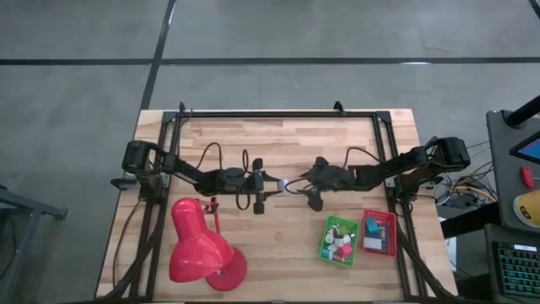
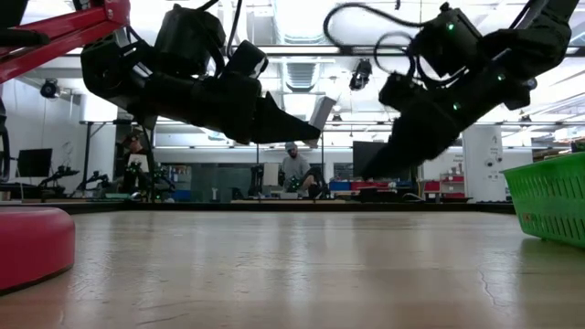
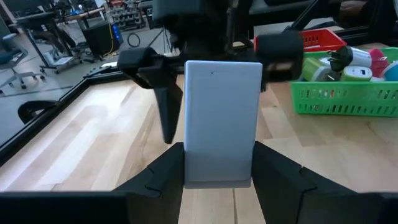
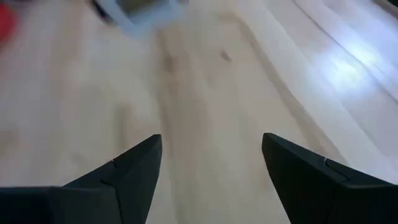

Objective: Pick & Place Office items
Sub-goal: Put the white digital clock into the red basket

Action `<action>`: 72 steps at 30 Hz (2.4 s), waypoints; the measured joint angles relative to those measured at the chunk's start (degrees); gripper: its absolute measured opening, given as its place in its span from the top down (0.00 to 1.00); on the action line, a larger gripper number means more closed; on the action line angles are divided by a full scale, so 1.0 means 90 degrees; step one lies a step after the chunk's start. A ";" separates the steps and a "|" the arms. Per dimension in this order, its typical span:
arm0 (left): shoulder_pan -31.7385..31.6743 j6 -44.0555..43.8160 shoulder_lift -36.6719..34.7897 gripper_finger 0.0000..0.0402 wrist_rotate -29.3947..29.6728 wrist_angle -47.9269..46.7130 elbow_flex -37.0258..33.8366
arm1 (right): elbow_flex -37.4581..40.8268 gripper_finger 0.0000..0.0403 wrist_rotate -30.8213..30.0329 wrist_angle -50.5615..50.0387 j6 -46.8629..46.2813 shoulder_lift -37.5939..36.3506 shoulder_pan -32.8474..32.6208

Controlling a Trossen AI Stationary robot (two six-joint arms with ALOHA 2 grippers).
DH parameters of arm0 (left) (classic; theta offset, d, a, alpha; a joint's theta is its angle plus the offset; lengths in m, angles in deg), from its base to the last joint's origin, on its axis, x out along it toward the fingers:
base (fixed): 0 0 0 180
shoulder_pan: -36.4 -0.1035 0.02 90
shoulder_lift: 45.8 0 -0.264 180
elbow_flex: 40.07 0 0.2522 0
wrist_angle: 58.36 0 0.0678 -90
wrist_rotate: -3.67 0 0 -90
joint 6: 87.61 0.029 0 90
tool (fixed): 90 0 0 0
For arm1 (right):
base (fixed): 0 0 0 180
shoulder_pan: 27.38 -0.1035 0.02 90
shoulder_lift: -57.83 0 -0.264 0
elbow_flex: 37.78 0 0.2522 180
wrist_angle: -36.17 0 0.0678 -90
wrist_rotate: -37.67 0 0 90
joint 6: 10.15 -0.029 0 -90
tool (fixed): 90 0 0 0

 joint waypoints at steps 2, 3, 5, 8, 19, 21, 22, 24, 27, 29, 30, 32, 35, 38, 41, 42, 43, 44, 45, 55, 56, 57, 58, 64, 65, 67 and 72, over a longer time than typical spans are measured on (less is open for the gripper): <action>0.0000 0.0000 0.0000 0.60 0.0002 0.0000 0.0000 | 0.0000 0.33 0.0300 0.0341 0.0043 0.0000 -0.0040; 0.0000 0.0000 0.0000 0.60 0.0002 0.0000 0.0000 | 0.0000 0.33 0.0470 0.0510 0.0053 0.0000 -0.0060; 0.0000 -0.0014 0.0000 0.60 0.0001 -0.0005 0.0000 | 0.0000 0.34 0.0803 0.0737 0.0151 -0.0002 -0.0117; 0.0000 -0.0022 0.0000 0.60 0.0002 -0.0030 0.0000 | 0.0000 0.35 0.0972 0.0973 0.0547 -0.0002 -0.0267; 0.0002 -0.0196 0.0000 0.60 -0.0006 -0.0046 0.0000 | 0.0000 0.39 0.0532 0.1951 0.1732 -0.0005 -0.0388; 0.0002 -0.0214 0.0000 0.60 -0.0032 -0.0046 0.0000 | 0.0000 0.39 0.0323 0.1932 0.1743 -0.0005 -0.0382; 0.0002 -0.0214 0.0000 0.60 -0.0049 -0.0046 0.0000 | 0.0000 0.38 0.0254 0.1934 0.1745 -0.0005 -0.0378; 0.0002 -0.0214 0.0000 0.60 -0.0053 -0.0046 0.0000 | 0.0000 0.38 0.0254 0.1939 0.1748 -0.0005 -0.0380; 0.0002 -0.0214 0.0000 0.60 -0.0066 -0.0046 0.0000 | -0.0033 0.37 0.0257 0.1934 0.1810 -0.0005 -0.0385; 0.0002 -0.0214 0.0000 0.60 -0.0073 -0.0046 0.0000 | -0.0121 0.37 0.0254 0.1943 0.2008 -0.0005 -0.0383; 0.0002 -0.0214 0.0000 0.60 -0.0073 -0.0046 0.0000 | -0.0173 0.37 0.0254 0.1946 0.2100 -0.0005 -0.0383; 0.0002 -0.0214 0.0000 0.60 -0.0077 -0.0046 0.0000 | -0.0301 0.37 0.0257 0.1941 0.2266 -0.0005 -0.0383; 0.0002 -0.0214 0.0000 0.60 -0.0103 -0.0046 0.0000 | -0.0511 0.38 0.0259 0.1942 0.2433 -0.0005 -0.0383; 0.0002 -0.0214 0.0000 0.60 -0.0124 -0.0044 0.0000 | -0.0657 0.38 0.0259 0.1857 0.2443 -0.0005 -0.0383; 0.0002 -0.0213 0.0000 0.60 -0.0124 -0.0044 0.0000 | -0.0746 0.38 0.0262 0.1460 0.2377 -0.0007 -0.0383; 0.0002 -0.0212 0.0000 0.60 -0.0124 -0.0044 0.0000 | -0.0748 0.38 0.0262 0.1327 0.2372 -0.0007 -0.0383; 0.0002 -0.0214 0.0000 0.60 -0.0124 -0.0044 0.0000 | -0.0747 0.37 0.0262 0.1205 0.2374 -0.0007 -0.0383; 0.0002 -0.0214 0.0000 0.60 -0.0124 -0.0044 0.0000 | -0.0740 0.37 0.0262 0.1177 0.2372 -0.0007 -0.0383; 0.0002 -0.0214 0.0000 0.60 -0.0123 -0.0044 0.0000 | -0.0729 0.37 0.0262 0.1186 0.2370 0.0002 -0.0383; 0.0002 -0.0211 0.0000 0.60 -0.0124 0.0047 0.0000 | -0.0721 0.39 0.0271 0.1886 0.2521 0.0543 -0.0383; 0.0002 -0.0211 0.0000 0.60 -0.0124 0.0050 0.0000 | -0.0717 0.39 0.0274 0.1964 0.2646 0.0635 -0.0383; 0.0002 -0.0211 0.0000 0.60 -0.0124 0.0049 0.0000 | -0.0716 0.39 0.0274 0.2086 0.2815 0.0728 -0.0383; 0.0002 -0.0211 0.0000 0.60 -0.0124 0.0049 0.0000 | -0.0719 0.39 0.0274 0.2152 0.2996 0.0791 -0.0383; 0.0002 -0.0211 0.0000 0.60 -0.0124 0.0046 0.0000 | -0.0872 0.40 0.0271 0.2223 0.3392 0.0942 -0.0383; 0.0002 -0.0211 0.0000 0.60 -0.0124 0.0046 0.0000 | -0.0889 0.41 0.0271 0.2230 0.3399 0.0936 -0.0383; 0.0002 -0.0211 0.0000 0.60 -0.0121 0.0039 0.0000 | -0.0891 0.42 0.0274 0.2211 0.3392 0.0883 -0.0383; 0.0002 -0.0211 0.0000 0.60 -0.0124 -0.0003 0.0000 | -0.0918 0.43 0.0271 0.2221 0.3392 0.0784 -0.0383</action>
